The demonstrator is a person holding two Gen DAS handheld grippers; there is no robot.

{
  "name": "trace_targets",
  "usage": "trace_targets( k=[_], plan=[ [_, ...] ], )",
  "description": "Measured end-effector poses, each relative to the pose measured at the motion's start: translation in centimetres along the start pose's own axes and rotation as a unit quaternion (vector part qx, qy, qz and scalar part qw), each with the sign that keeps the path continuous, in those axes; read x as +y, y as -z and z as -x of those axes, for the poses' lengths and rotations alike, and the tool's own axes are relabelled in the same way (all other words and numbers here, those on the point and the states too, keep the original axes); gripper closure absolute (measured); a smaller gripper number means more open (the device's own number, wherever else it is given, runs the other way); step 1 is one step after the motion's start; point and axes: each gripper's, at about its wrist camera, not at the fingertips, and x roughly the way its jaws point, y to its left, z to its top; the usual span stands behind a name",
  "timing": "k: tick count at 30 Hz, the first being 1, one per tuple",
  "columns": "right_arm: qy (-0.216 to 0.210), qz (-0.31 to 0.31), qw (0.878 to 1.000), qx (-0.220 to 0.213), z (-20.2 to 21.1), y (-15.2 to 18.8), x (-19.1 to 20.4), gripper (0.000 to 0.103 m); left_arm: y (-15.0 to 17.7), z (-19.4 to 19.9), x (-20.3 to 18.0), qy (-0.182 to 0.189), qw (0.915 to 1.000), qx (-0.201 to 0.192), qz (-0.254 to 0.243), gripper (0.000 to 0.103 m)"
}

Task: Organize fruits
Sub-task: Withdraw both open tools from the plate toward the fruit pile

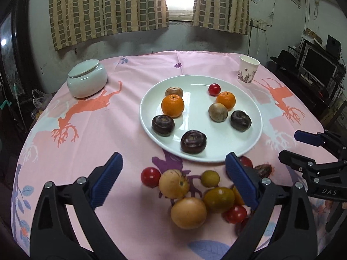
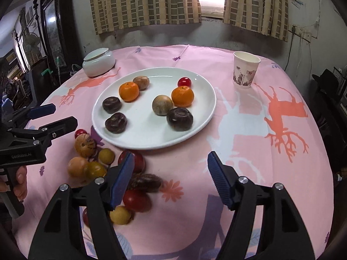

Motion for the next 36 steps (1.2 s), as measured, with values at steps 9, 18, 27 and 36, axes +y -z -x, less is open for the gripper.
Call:
trace_targets(
  k=[9, 18, 27, 36],
  plan=[
    [-0.028, -0.004, 1.0, 0.014, 1.4, 3.8, 1.6, 0.033, 3.7, 1.5, -0.6, 0.002, 0.9998, 0.019, -0.01, 0.004],
    [-0.03, 0.03, 0.999, 0.015, 1.3, 5.9, 3.0, 0.023, 5.0, 0.2, 0.8, 0.008, 0.9989, 0.039, 0.026, 0.004],
    [-0.035, 0.014, 0.999, 0.016, 0.7, 6.2, 1.9, 0.023, 5.7, -0.9, 1.9, 0.023, 0.9977, 0.05, 0.04, 0.004],
    [-0.061, 0.049, 0.997, 0.02, 0.9, 6.7, 3.9, 0.023, 6.2, -1.4, 1.5, 0.02, 0.9976, 0.06, 0.029, 0.003]
  ],
)
